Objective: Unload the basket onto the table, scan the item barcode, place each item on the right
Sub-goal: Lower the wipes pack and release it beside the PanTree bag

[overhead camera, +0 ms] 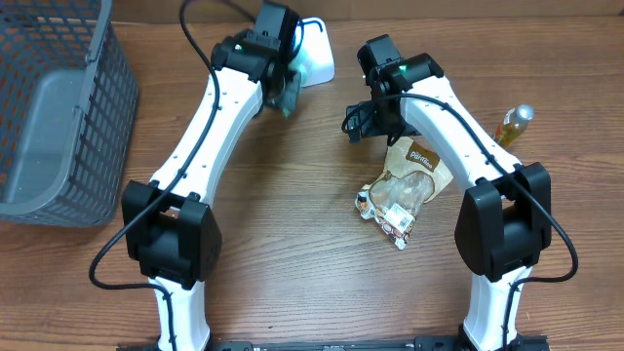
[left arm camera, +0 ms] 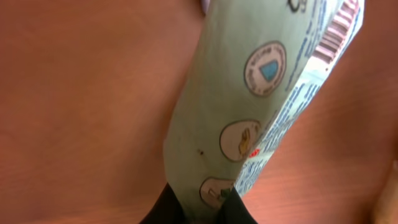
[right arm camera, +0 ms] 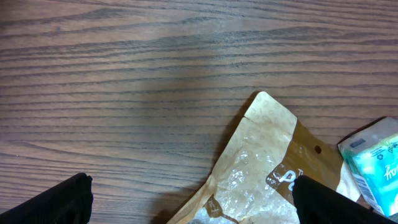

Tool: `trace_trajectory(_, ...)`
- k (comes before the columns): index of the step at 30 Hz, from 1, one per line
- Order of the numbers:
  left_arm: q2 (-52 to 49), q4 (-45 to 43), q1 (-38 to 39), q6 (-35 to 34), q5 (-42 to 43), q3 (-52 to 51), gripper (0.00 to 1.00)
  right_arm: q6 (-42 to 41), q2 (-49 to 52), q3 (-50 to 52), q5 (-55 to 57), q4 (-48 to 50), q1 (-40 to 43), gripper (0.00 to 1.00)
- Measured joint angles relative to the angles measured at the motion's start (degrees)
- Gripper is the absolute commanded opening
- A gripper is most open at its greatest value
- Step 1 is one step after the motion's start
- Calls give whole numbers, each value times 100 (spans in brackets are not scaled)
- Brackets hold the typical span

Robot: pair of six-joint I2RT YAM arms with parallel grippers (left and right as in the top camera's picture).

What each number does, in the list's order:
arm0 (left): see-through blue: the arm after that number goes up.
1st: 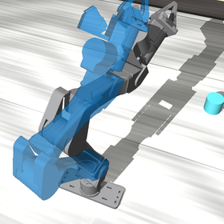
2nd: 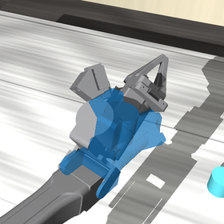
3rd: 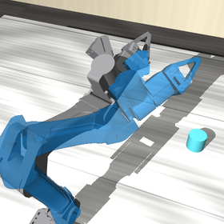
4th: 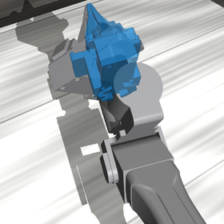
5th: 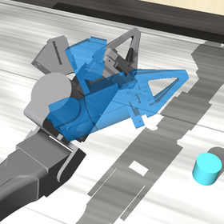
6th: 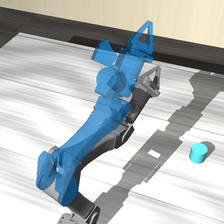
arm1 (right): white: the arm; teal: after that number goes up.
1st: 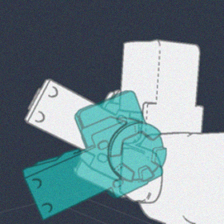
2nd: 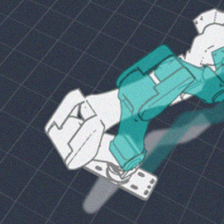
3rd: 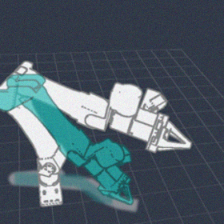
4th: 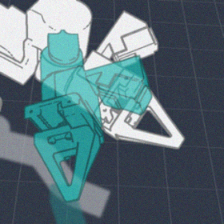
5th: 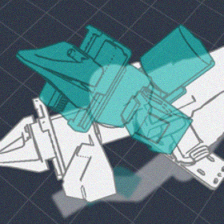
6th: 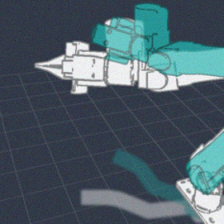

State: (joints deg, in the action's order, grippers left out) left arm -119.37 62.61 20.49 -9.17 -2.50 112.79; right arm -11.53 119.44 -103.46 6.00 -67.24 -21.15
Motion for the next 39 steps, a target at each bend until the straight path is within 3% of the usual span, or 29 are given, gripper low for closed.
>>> trace_trajectory(5,-361,627,136,-264,1047,-81,4,-2,0,0,0,2,0,100)
trace_trajectory(18,-1480,896,688,-487,2074,-111,5,-2,0,0,2,2,2,100)
trace_trajectory(19,-1508,894,726,-494,2138,-111,8,-2,0,0,-2,0,2,100)
trace_trajectory(23,-1532,896,841,-623,2321,-111,39,-4,0,0,4,2,0,100)
trace_trajectory(27,-1532,907,879,-737,2468,-111,59,-2,0,0,2,-2,0,100)
trace_trajectory(32,-1532,918,879,-743,2573,-111,70,-2,0,0,2,-2,0,100)
trace_trajectory(39,-1532,1078,793,-743,2586,136,75,-2,0,0,33,-4,2,100)
